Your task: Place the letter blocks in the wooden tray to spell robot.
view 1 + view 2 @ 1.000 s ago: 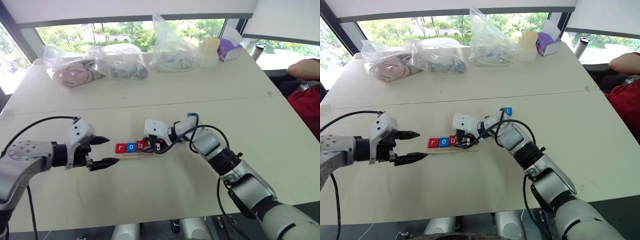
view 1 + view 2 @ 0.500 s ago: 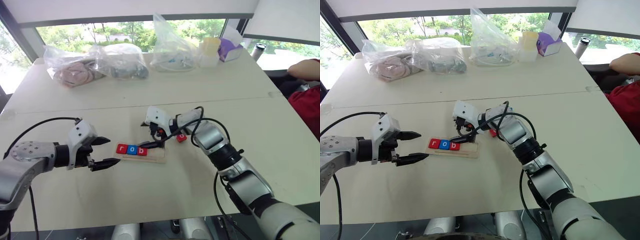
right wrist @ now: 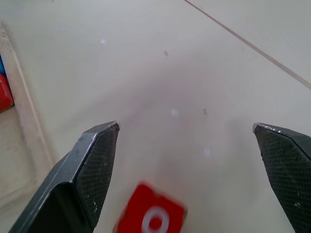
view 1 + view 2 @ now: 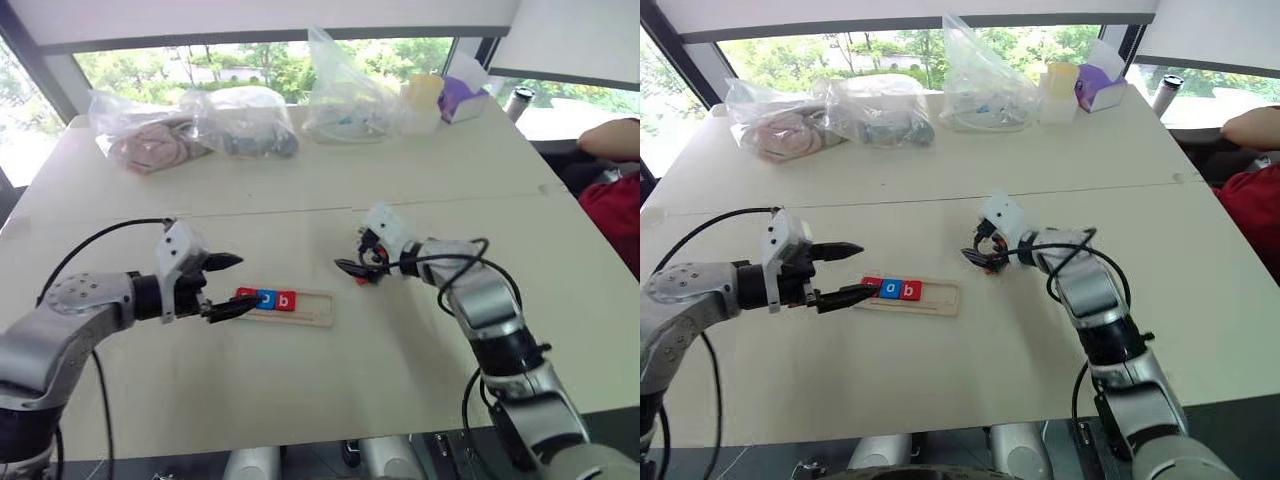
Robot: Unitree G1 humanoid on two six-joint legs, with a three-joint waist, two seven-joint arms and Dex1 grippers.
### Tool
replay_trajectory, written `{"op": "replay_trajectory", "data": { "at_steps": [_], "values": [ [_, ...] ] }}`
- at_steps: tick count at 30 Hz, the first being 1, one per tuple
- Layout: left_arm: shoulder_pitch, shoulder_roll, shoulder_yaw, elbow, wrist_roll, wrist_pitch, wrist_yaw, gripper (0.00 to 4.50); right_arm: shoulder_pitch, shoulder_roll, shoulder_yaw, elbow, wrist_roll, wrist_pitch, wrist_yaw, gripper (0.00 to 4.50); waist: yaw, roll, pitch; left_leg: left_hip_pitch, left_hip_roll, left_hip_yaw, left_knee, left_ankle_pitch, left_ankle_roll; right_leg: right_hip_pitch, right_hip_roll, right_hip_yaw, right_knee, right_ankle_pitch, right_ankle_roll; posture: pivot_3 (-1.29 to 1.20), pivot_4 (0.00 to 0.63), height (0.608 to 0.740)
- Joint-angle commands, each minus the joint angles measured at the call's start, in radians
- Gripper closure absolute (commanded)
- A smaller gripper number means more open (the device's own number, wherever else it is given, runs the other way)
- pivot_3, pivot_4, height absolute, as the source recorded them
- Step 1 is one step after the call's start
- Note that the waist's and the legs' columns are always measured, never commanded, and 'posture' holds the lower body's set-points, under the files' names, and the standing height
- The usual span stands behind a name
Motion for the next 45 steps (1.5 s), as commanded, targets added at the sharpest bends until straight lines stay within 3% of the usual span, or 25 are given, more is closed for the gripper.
{"op": "replay_trajectory", "data": {
  "at_steps": [1,5,12,15,20,24,30,38,41,45],
  "values": [
    [-0.036,-0.004,-0.013,-0.012,-0.023,0.009,0.005,0.00,0.044,0.062,-0.051,-0.247,0.026,0.241,-0.102,0.06,-0.001,0.000,0.000,0.000,0.000,0.000,0.000,0.000,0.000,0.000,0.000,0.000,0.000,0.000,0.000,0.00,0.150,0.740],
    [-0.073,-0.013,-0.064,0.039,0.003,-0.015,-0.016,0.00,0.090,0.136,-0.028,-0.310,0.021,0.354,-0.206,0.06,0.000,0.000,0.000,0.002,0.000,-0.001,0.000,0.001,-0.001,0.001,0.002,-0.001,0.001,-0.001,0.001,0.00,0.150,0.740],
    [-0.099,-0.014,-0.109,0.085,0.041,-0.048,-0.043,0.00,0.089,0.151,-0.008,-0.212,0.047,0.334,-0.263,0.06,0.000,0.000,0.000,0.001,-0.001,0.000,0.001,0.002,-0.002,0.001,0.001,-0.001,-0.001,-0.001,0.000,0.00,0.150,0.740],
    [-0.099,-0.020,-0.117,0.088,0.049,-0.054,-0.044,0.00,0.094,0.135,0.001,-0.137,0.045,0.272,-0.280,0.83,0.000,0.000,0.000,0.001,-0.001,0.000,0.000,0.001,-0.002,0.001,0.001,-0.001,-0.002,-0.001,0.001,0.00,0.150,0.740],
    [-0.081,-0.018,-0.114,0.084,0.054,-0.060,-0.041,0.00,0.074,0.119,-0.002,-0.108,0.055,0.234,-0.296,3.39,-0.002,-0.001,0.000,0.001,0.000,0.001,0.000,0.001,-0.002,0.001,0.001,-0.001,-0.001,-0.001,0.001,0.00,0.150,0.740],
    [-0.079,-0.023,-0.118,0.081,0.059,-0.061,-0.040,0.00,0.068,0.133,-0.065,-0.160,0.050,0.268,-0.349,3.38,0.000,-0.001,0.000,0.001,0.000,0.000,0.000,0.002,-0.002,0.001,0.002,-0.001,-0.001,-0.001,0.001,0.00,0.150,0.740],
    [-0.120,-0.053,-0.157,0.095,0.092,-0.092,-0.037,0.00,0.111,0.236,-0.234,-0.355,-0.035,0.493,-0.534,3.38,0.005,-0.001,0.000,0.000,-0.001,-0.001,0.000,0.001,-0.002,0.001,0.000,-0.001,-0.002,-0.001,0.001,0.00,0.150,0.740],
    [-0.177,-0.095,-0.206,0.143,0.123,-0.119,-0.056,0.00,0.129,0.404,-0.287,-0.404,-0.090,0.616,-0.653,3.38,-0.003,0.000,0.000,0.001,-0.001,-0.001,0.000,0.001,-0.002,0.001,0.001,-0.001,-0.001,-0.001,0.002,0.00,0.150,0.740],
    [-0.188,-0.093,-0.218,0.160,0.131,-0.128,-0.074,0.00,0.124,0.441,-0.286,-0.373,-0.086,0.596,-0.668,2.00,-0.001,0.000,0.000,0.001,0.000,-0.001,-0.001,0.001,-0.002,0.001,0.001,-0.002,-0.001,-0.001,0.001,0.00,0.150,0.740],
    [-0.191,-0.080,-0.207,0.160,0.125,-0.119,-0.096,0.00,0.099,0.323,-0.254,-0.405,-0.075,0.597,-0.642,0.02,0.001,0.000,0.000,0.000,-0.001,-0.001,0.000,0.002,-0.002,0.001,0.000,-0.002,-0.002,-0.001,0.001,0.00,0.150,0.740]
  ]
}}
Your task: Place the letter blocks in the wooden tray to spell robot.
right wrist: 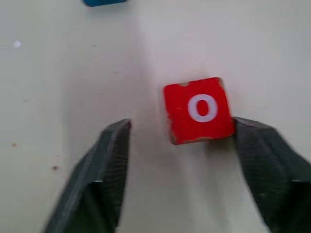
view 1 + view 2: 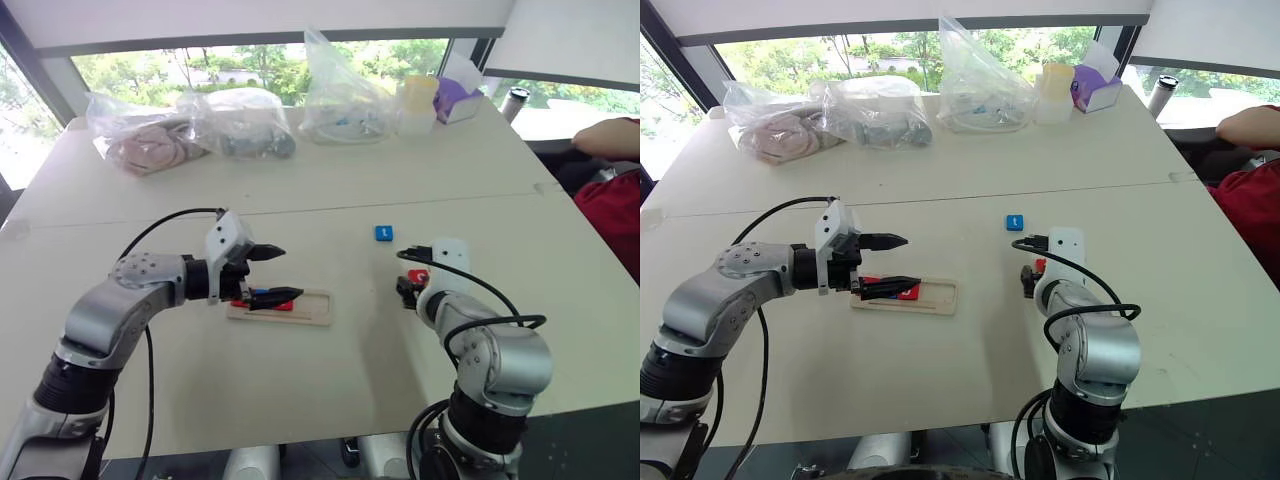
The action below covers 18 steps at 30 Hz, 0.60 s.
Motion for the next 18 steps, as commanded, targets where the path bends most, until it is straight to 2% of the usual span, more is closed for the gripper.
{"op": "replay_trajectory", "data": {
  "at_steps": [1,3,6,9,12,15,18],
  "values": [
    [-0.012,0.024,0.017,-0.020,-0.010,-0.002,-0.027,0.00,-0.038,-0.123,0.005,-0.044,0.010,-0.037,0.031,0.02,0.002,0.000,0.000,0.000,-0.001,0.000,0.000,0.000,0.000,0.000,-0.001,0.000,0.000,0.000,0.000,0.00,0.150,0.740],
    [-0.009,0.053,0.025,-0.032,-0.028,0.013,-0.060,0.00,-0.066,-0.265,-0.012,-0.022,0.058,-0.121,0.129,0.02,0.001,0.000,0.000,-0.001,-0.001,0.000,0.001,0.000,0.000,0.000,-0.002,0.000,-0.001,0.000,0.000,0.00,0.150,0.740],
    [-0.006,0.095,0.034,-0.058,-0.065,0.039,-0.110,0.00,-0.082,-0.410,-0.070,0.055,0.182,-0.240,0.328,0.02,-0.002,0.000,0.000,-0.001,-0.002,0.001,0.000,0.000,0.000,0.000,-0.002,0.001,-0.003,-0.001,0.001,0.00,0.150,0.740],
    [-0.004,0.153,0.029,-0.088,-0.082,0.047,-0.174,0.00,-0.002,-0.659,-0.049,0.172,0.322,-0.569,0.736,0.02,-0.001,0.000,0.001,0.000,-0.001,0.001,-0.002,0.000,0.000,0.000,0.000,0.000,-0.003,-0.001,0.002,0.00,0.150,0.740],
    [-0.011,0.202,0.009,-0.095,-0.072,0.021,-0.242,0.00,0.086,-0.856,0.027,0.323,0.295,-0.962,1.001,0.02,0.002,0.000,0.001,0.000,-0.001,0.000,-0.003,-0.001,0.002,0.001,0.000,-0.001,-0.004,-0.002,0.004,0.00,0.150,0.740],
    [-0.032,0.250,-0.010,-0.082,-0.049,-0.020,-0.320,0.00,0.079,-0.951,0.111,0.554,0.263,-1.261,1.199,0.02,-0.003,-0.001,0.002,0.000,-0.001,0.003,-0.002,-0.001,0.002,0.001,0.000,0.001,-0.004,-0.002,0.004,0.00,0.150,0.740],
    [-0.067,0.256,-0.019,-0.068,-0.029,-0.042,-0.341,0.00,-0.019,-0.950,0.175,0.810,0.229,-1.465,1.293,0.02,-0.003,-0.002,0.002,0.001,-0.001,0.005,0.001,-0.001,0.002,0.003,0.000,0.002,-0.005,-0.004,0.000,0.00,0.150,0.740]
  ]
}}
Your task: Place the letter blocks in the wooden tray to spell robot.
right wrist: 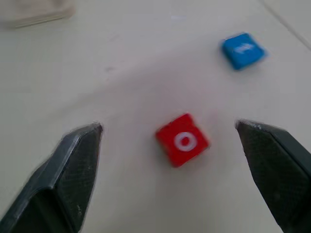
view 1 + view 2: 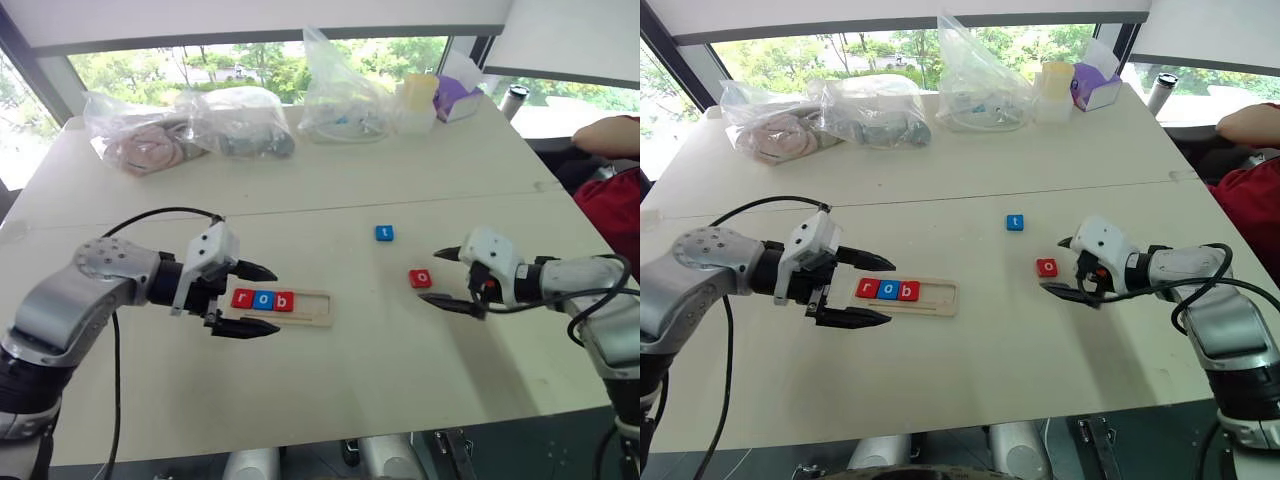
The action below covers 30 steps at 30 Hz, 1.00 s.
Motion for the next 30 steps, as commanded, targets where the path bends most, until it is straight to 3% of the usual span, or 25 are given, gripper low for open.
{"op": "replay_trajectory", "data": {
  "at_steps": [1,6,13,15,16,21,26,30],
  "values": [
    [-0.040,0.005,-0.002,-0.006,0.016,-0.030,-0.020,0.00,-0.123,0.018,0.050,0.257,-0.040,-0.238,0.099,0.02,0.000,0.000,0.000,0.000,0.000,0.000,0.001,0.000,0.000,0.000,0.000,0.001,0.000,0.000,0.000,0.00,0.150,0.740],
    [-0.057,-0.044,0.012,-0.027,0.010,-0.004,0.063,0.00,-0.289,0.094,0.117,0.603,-0.106,-0.457,0.136,0.02,-0.002,0.000,0.001,0.000,0.000,0.001,0.002,0.000,0.000,0.000,0.000,0.002,0.003,0.002,0.002,0.00,0.150,0.740],
    [-0.041,-0.054,0.024,-0.031,0.008,0.006,0.108,0.00,-0.382,0.144,0.137,0.800,-0.133,-0.565,0.180,0.02,0.003,0.000,0.001,0.001,0.000,0.000,0.002,0.000,0.000,0.000,0.000,0.002,0.004,0.005,0.000,0.00,0.150,0.740],
    [-0.025,-0.045,0.029,-0.030,0.011,0.006,0.112,0.00,-0.400,0.149,0.140,0.847,-0.139,-0.578,0.206,0.55,0.003,0.000,0.001,0.002,0.000,0.000,0.002,0.000,0.000,0.001,0.000,0.002,0.004,0.005,-0.001,0.00,0.150,0.740],
    [-0.012,-0.037,0.036,-0.024,0.014,0.003,0.112,0.00,-0.402,0.152,0.135,0.842,-0.127,-0.558,0.221,0.79,0.002,0.000,0.001,0.003,0.000,0.000,0.002,0.000,0.000,0.002,0.000,0.002,0.004,0.005,-0.001,0.00,0.150,0.740],
    [0.017,-0.021,0.042,-0.006,0.029,-0.019,0.107,0.00,-0.394,0.165,0.117,0.774,-0.097,-0.497,0.243,3.33,0.004,0.000,0.001,0.015,0.000,0.001,0.000,0.000,0.000,0.012,0.000,0.003,0.004,0.001,-0.001,0.00,0.150,0.740],
    [0.018,-0.007,0.041,0.028,0.053,-0.045,0.099,0.00,-0.370,0.184,0.111,0.601,-0.072,-0.344,0.200,3.33,0.003,0.000,0.001,0.015,0.000,0.001,0.000,0.000,0.000,0.012,0.000,0.003,0.004,0.001,-0.001,0.00,0.150,0.740],
    [0.093,0.064,0.070,0.074,0.119,-0.096,0.080,0.00,-0.333,0.299,0.169,0.146,-0.056,-0.017,0.025,3.33,-0.010,0.001,0.001,0.014,0.000,0.000,-0.001,0.000,0.000,0.011,0.000,0.003,0.004,0.002,0.002,0.00,0.150,0.740]
  ]
}}
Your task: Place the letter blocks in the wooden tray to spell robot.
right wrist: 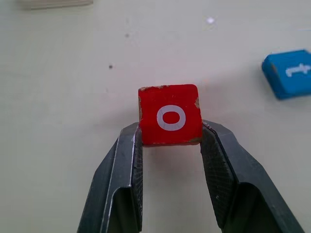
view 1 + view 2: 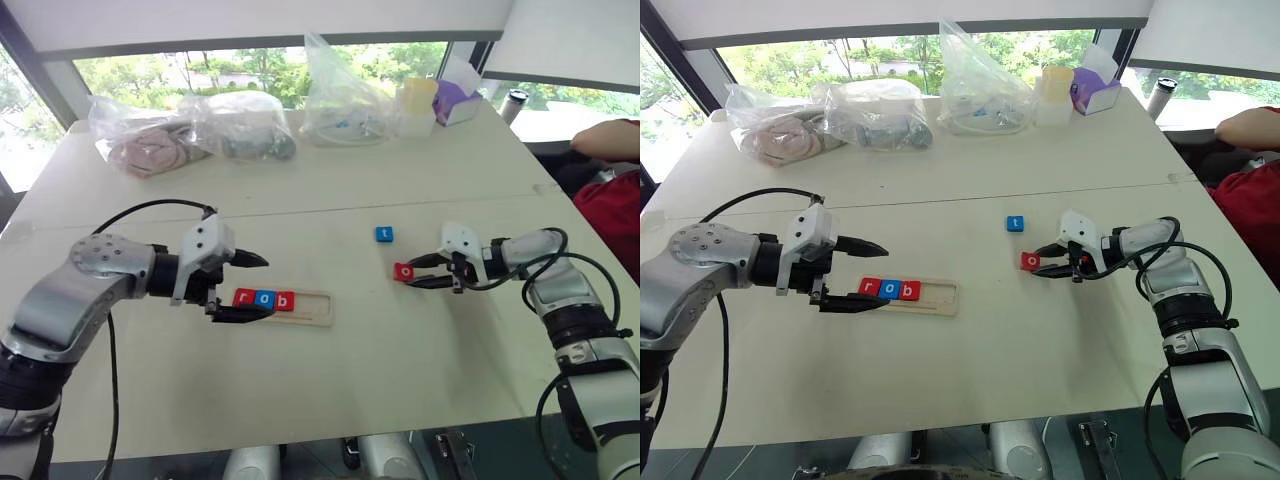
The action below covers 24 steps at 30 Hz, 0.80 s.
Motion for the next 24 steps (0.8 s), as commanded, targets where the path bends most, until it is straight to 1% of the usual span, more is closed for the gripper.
{"op": "replay_trajectory", "data": {
  "at_steps": [1,4,7,11,14,17,24],
  "values": [
    [0.075,0.085,0.056,0.038,0.067,-0.060,-0.022,0.00,0.020,0.121,0.058,-0.467,0.003,0.297,-0.189,3.33,-0.019,0.000,0.000,0.001,0.002,0.001,-0.002,0.000,0.000,-0.001,0.001,0.002,0.001,0.000,-0.001,0.00,0.150,0.740],
    [0.120,0.103,0.088,0.032,0.064,-0.064,-0.022,0.00,0.019,0.172,0.124,-0.582,-0.040,0.416,-0.258,3.33,-0.011,0.001,0.000,-0.001,0.003,-0.003,-0.002,0.000,0.000,-0.004,0.001,-0.001,0.003,-0.002,-0.003,0.00,0.150,0.740],
    [0.146,0.105,0.112,0.019,0.058,-0.058,-0.012,0.00,-0.003,0.212,0.172,-0.643,-0.044,0.553,-0.310,3.33,0.005,0.000,0.000,-0.002,0.002,-0.003,-0.002,0.000,0.000,-0.003,0.001,-0.003,0.002,-0.003,-0.006,0.00,0.150,0.740],
    [0.180,0.090,0.135,-0.008,0.054,-0.043,0.024,0.00,-0.017,0.247,0.247,-0.754,-0.020,0.711,-0.329,3.33,0.005,0.000,0.000,-0.004,0.001,-0.001,0.000,0.000,0.000,-0.003,-0.002,-0.001,0.000,-0.004,-0.006,0.00,0.150,0.740],
    [0.199,0.079,0.144,-0.032,0.043,-0.029,0.047,0.00,-0.009,0.234,0.304,-0.814,-0.019,0.747,-0.320,3.33,0.004,0.000,0.000,-0.004,0.001,-0.001,-0.001,0.000,0.000,-0.004,-0.002,-0.001,0.000,-0.004,-0.005,0.00,0.150,0.740],
    [0.209,0.066,0.151,-0.052,0.034,-0.015,0.067,0.00,-0.014,0.228,0.341,-0.827,-0.027,0.765,-0.328,3.33,0.003,0.000,0.000,-0.004,0.001,-0.002,-0.001,0.000,0.000,-0.004,-0.001,-0.002,0.000,-0.004,-0.005,0.00,0.150,0.740],
    [0.209,0.039,0.151,-0.079,0.021,0.012,0.107,0.00,-0.022,0.227,0.385,-0.829,-0.033,0.790,-0.352,3.33,-0.001,0.000,0.000,-0.003,0.001,-0.002,-0.001,0.000,0.000,-0.004,0.000,-0.002,0.000,-0.004,-0.005,0.00,0.150,0.740]
  ]
}}
